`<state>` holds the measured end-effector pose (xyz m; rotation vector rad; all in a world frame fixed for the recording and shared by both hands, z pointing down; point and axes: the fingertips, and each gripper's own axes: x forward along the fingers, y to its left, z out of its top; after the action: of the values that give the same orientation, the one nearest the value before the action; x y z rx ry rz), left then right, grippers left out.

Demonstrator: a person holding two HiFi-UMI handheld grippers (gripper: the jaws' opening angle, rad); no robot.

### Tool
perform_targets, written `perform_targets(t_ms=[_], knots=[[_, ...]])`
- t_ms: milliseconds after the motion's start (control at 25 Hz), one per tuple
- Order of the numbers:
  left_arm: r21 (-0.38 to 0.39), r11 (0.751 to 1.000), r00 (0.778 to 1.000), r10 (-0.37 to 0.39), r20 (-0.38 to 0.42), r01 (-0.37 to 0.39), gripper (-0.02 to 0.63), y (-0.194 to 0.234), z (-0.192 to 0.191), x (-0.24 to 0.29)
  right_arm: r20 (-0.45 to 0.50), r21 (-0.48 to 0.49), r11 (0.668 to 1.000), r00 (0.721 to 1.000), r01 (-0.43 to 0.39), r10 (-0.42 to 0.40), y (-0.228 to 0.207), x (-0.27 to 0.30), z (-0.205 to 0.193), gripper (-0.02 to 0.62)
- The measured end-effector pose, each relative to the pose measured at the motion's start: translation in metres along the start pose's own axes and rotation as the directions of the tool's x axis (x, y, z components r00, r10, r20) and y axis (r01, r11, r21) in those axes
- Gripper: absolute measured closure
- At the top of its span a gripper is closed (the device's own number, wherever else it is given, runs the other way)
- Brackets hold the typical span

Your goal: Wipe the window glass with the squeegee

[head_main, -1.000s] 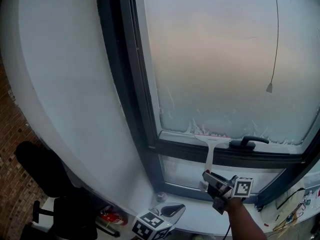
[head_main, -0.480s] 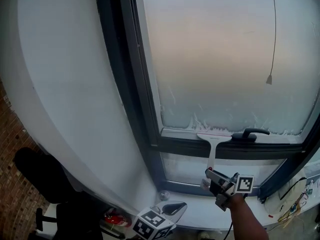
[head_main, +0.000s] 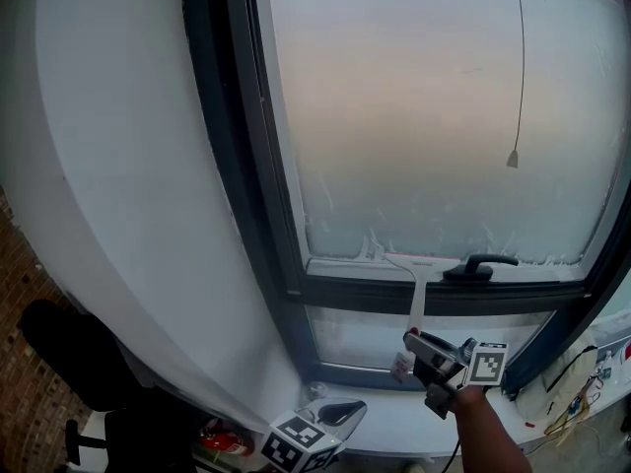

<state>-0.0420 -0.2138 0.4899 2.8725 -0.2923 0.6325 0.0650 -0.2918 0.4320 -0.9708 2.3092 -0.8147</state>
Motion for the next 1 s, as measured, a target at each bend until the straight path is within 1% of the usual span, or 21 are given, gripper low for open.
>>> perform_targets(t_ms=[280, 560, 1000], knots=[[-0.011, 1.000, 0.999, 0.008, 0.032, -0.008, 0.606, -0.011, 0.019, 0.026, 0.005, -0.097, 0.992, 0.997, -0.078, 0.079, 0.034, -0.011, 0.054, 0.508], [-0.014, 1.000, 0.999, 0.019, 0.046, -0.018, 0.606, -0.025, 0.033, 0.055, 0.012, -0.170, 0.977, 0.991, -0.127, 0.131, 0.053, -0.026, 0.106, 0.508], [-0.011, 0.998, 0.996, 0.063, 0.060, -0.062, 0.606, -0.042, 0.047, 0.073, 0.006, -0.311, 0.932, 0.980, -0.185, 0.197, 0.093, -0.038, 0.191, 0.508]])
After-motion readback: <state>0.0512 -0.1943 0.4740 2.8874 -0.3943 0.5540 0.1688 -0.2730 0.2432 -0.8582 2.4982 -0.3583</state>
